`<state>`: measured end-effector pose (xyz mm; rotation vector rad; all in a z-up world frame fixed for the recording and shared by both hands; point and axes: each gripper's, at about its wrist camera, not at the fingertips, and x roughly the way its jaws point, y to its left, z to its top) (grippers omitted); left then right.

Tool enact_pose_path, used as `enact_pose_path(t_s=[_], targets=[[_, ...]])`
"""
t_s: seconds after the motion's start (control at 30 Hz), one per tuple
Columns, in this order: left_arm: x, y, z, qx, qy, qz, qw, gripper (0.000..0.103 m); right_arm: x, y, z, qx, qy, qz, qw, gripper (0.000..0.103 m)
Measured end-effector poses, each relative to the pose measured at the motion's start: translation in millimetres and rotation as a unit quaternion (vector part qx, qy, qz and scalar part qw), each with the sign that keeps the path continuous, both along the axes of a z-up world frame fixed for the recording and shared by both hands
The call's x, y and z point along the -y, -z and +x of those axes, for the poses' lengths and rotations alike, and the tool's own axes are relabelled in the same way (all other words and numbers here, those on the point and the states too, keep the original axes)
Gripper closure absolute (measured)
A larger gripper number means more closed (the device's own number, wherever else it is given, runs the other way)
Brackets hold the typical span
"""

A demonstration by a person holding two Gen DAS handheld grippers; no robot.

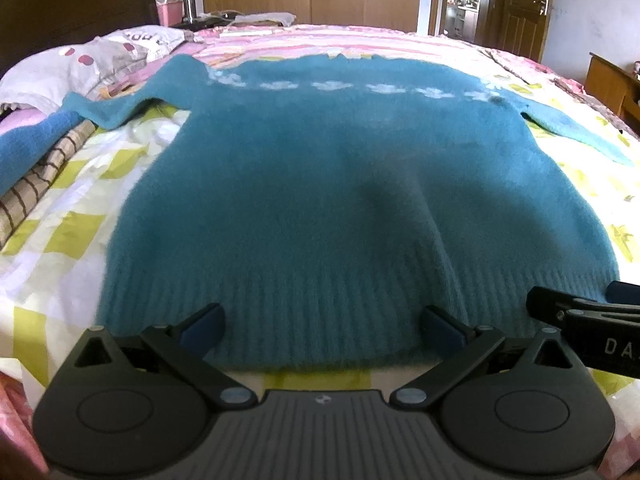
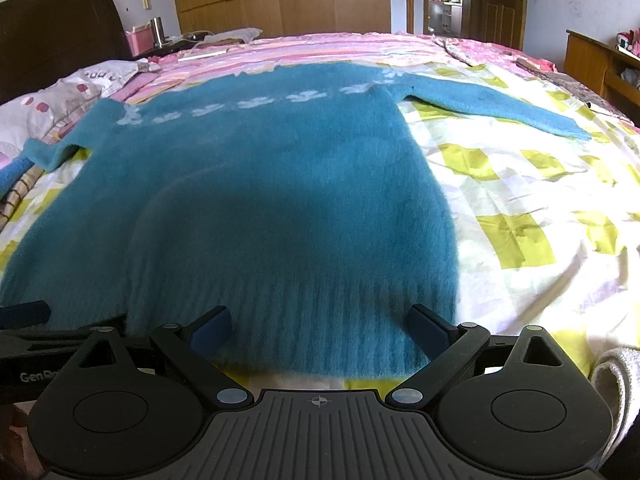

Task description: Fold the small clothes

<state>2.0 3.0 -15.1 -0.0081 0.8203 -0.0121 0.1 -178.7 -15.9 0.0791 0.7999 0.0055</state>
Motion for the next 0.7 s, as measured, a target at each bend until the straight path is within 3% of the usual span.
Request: enact_pose_path(t_s=[0.7], targets=[[35.1, -45.5, 42.3, 0.061, 0.023, 0.029, 0.9975, 0.000, 28.4, -35.8, 37.4, 0.069, 0.028, -0.007, 0.997, 0.008]])
